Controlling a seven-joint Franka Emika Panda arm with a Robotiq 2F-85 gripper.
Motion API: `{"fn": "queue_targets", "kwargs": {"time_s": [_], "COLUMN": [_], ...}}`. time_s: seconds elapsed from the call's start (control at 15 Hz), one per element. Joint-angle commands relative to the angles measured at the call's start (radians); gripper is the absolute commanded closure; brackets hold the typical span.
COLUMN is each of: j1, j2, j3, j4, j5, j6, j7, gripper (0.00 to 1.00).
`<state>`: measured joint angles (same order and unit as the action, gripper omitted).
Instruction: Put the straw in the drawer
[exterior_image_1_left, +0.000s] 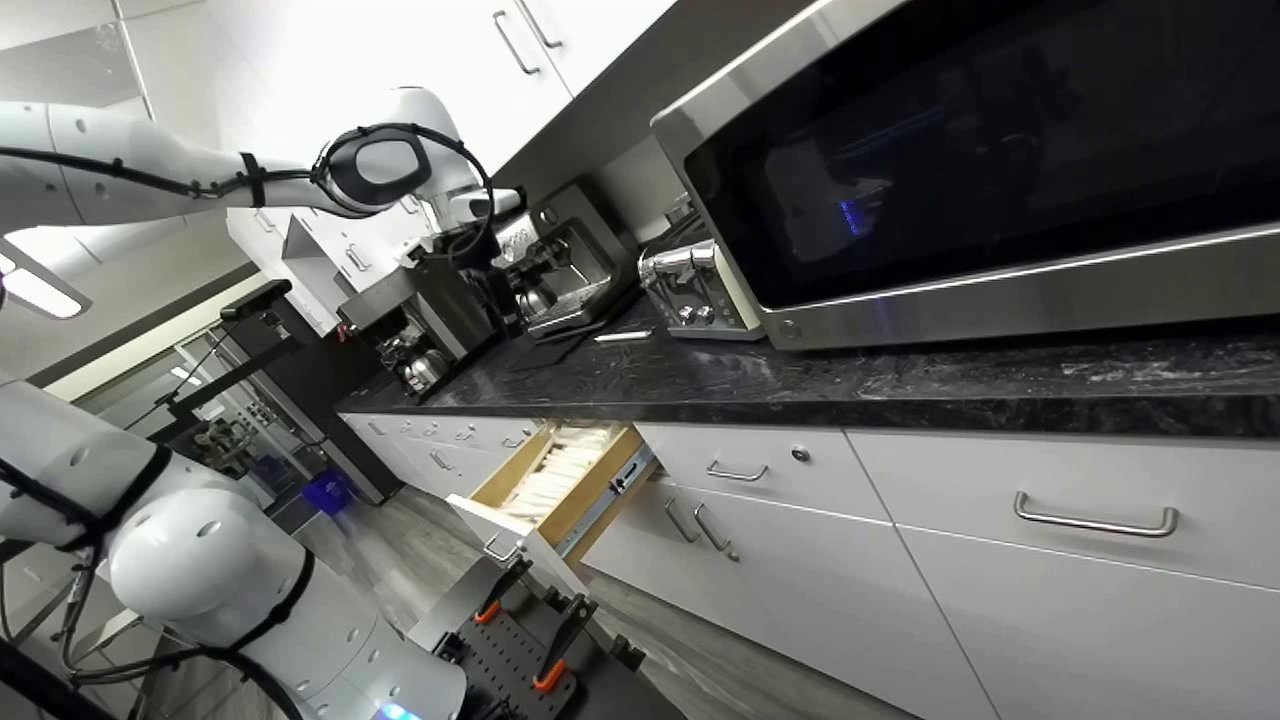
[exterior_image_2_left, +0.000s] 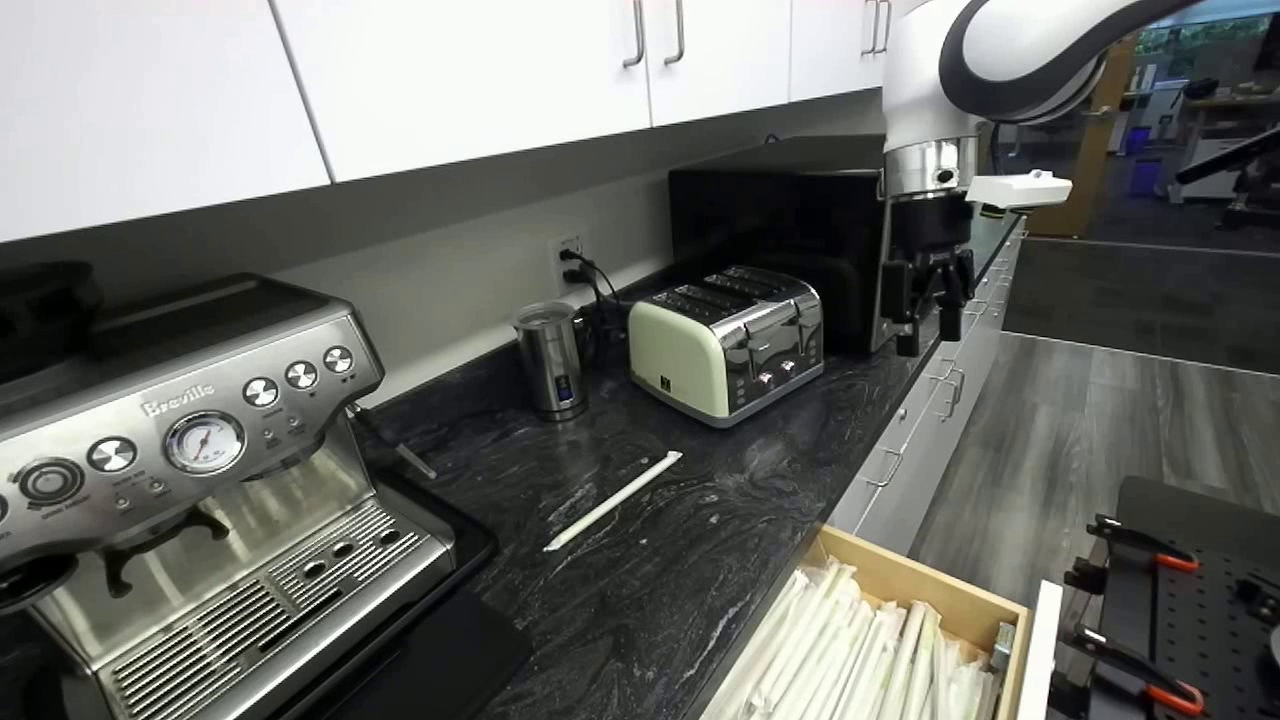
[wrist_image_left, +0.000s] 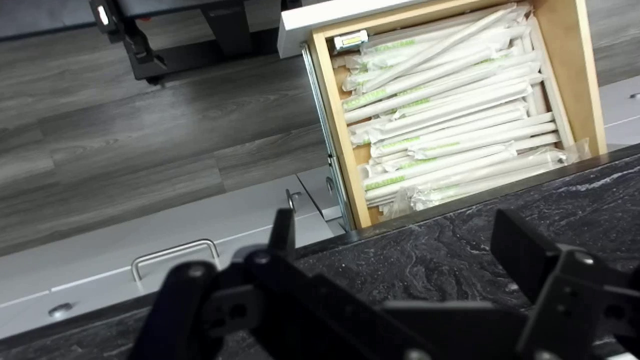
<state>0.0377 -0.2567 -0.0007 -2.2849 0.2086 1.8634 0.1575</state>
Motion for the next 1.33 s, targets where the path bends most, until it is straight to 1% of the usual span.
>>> {"fn": "queue_targets", "kwargs": {"time_s": [0.0, 0.33, 0.53, 0.6, 0.67, 0.8, 1.0, 1.07, 1.13, 1.27], "j1": [0.028, 0.104, 0.156, 0.171, 0.162, 0.184, 0.185, 0.188, 0.194, 0.208], "j2": [0.022, 0.112, 0.189, 0.210, 0.147, 0.187, 0.206, 0.224, 0.241, 0.290], "j3": [0.061, 0.185, 0.251, 0.266, 0.244, 0.263, 0.260, 0.267, 0.272, 0.283], "j4": [0.050, 0.209, 0.305, 0.326, 0.259, 0.297, 0.312, 0.327, 0.337, 0.373], "j5": [-0.059, -0.194, -0.293, -0.324, -0.276, -0.308, -0.314, -0.395, -0.442, -0.523], "j6": [0.050, 0.047, 0.069, 0.094, 0.067, 0.084, 0.084, 0.086, 0.111, 0.120], "j7": [-0.063, -0.064, -0.068, -0.078, -0.052, -0.052, -0.054, -0.093, -0.123, -0.160], "gripper": [0.00, 0.00, 0.00, 0.00, 0.00, 0.00, 0.00, 0.00, 0.00, 0.00]}}
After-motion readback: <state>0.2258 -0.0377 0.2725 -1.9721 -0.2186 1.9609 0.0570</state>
